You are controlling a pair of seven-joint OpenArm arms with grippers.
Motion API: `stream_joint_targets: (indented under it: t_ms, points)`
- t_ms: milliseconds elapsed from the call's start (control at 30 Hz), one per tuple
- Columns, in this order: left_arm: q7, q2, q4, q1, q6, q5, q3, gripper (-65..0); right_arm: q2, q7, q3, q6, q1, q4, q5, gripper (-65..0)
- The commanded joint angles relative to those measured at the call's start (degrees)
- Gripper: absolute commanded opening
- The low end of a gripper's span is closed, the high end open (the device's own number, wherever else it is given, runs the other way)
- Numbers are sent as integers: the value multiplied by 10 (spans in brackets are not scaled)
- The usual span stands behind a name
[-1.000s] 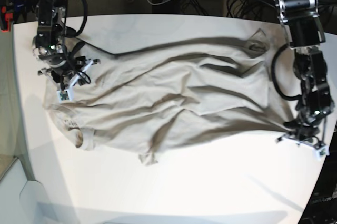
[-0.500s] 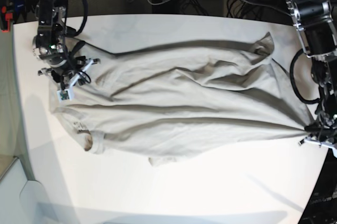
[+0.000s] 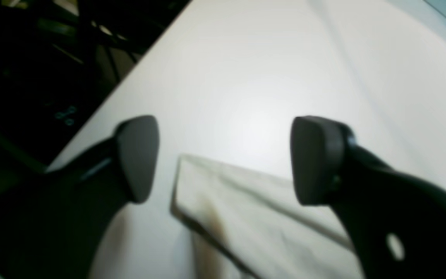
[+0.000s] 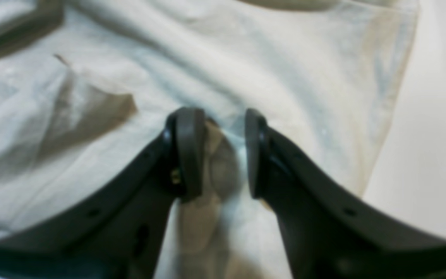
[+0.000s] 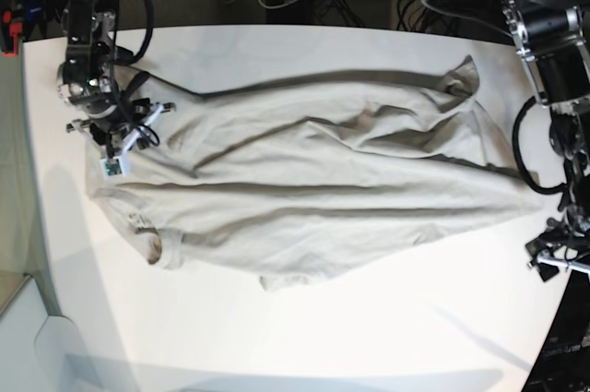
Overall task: Layout the t-shirt on the table in an organized manner, then fold the t-shirt properly
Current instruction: 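Drag the grasped fabric with the left gripper away from the right gripper, then hold the shirt edges with both grippers and stretch it taut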
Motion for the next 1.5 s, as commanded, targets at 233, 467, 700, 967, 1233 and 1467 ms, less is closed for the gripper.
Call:
stream_joint_targets:
  t_ms: [233,467,700,967,1233,1467]
  points:
    - [97,62,127,149,-28,-79,-2,-564,4,-27,2,11,-11,82,-8,-456]
    - [97,109,124,227,-30,-77,3,-547,4,-31,2,11,-34,147,-8,-455]
    - [39,114,37,222,-30,-77,5,-548,3,-31,-1,11,-80,194,-8,-453]
    - [2,82,-63,157,-31,-77,42,-547,3,-27,-2,20,-120,194,-8,-452]
    - [7,28,-68,103,-31,-77,82,-546,7,-26,2,89,-89,100,-13,-453]
    - [2,-10,-70,100,-31,-77,86,-546,30,43,2,89,-70,9,-14,-453]
